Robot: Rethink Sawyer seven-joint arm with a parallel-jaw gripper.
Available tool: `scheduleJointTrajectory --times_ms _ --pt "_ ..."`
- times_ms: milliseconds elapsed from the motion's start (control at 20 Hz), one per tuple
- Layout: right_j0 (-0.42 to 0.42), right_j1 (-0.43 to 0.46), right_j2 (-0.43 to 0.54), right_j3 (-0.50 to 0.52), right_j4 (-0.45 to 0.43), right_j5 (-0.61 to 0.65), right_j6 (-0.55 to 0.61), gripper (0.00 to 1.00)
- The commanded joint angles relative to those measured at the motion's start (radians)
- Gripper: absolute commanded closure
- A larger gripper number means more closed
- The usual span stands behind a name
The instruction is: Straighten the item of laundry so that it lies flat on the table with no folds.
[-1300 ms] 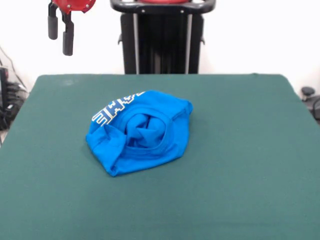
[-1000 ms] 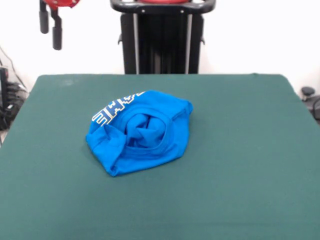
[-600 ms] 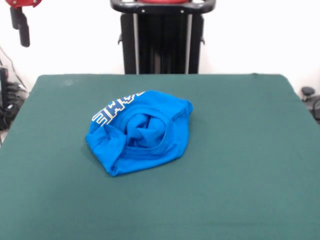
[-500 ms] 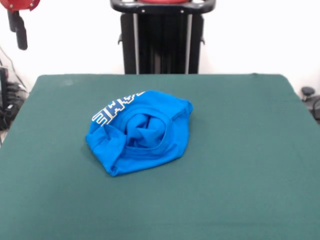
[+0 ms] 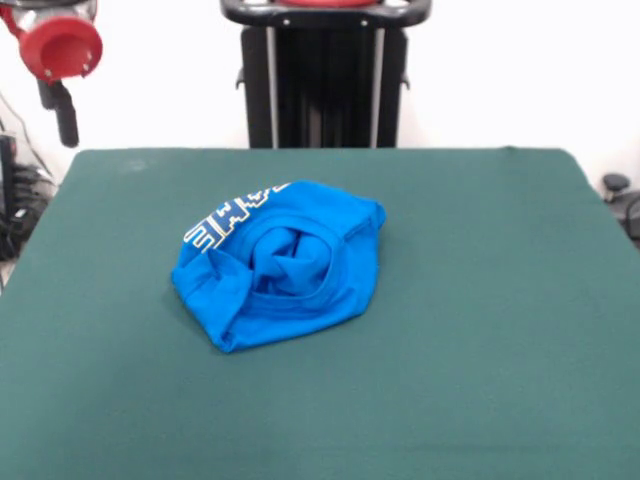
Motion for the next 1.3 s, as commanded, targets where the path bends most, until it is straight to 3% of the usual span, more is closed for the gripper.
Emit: scheduleJointTrajectory --times_ms 50,850,1300 --pt "0.050 0.068 0.148 0.023 -0.003 -0.006 -0.080 0.00" --pt "0.145 0.185 0.111 -0.075 0.024 -0.029 0.121 0.00" --pt "0.171 0.234 0.093 -0.070 0.051 -0.099 0.181 0.00"
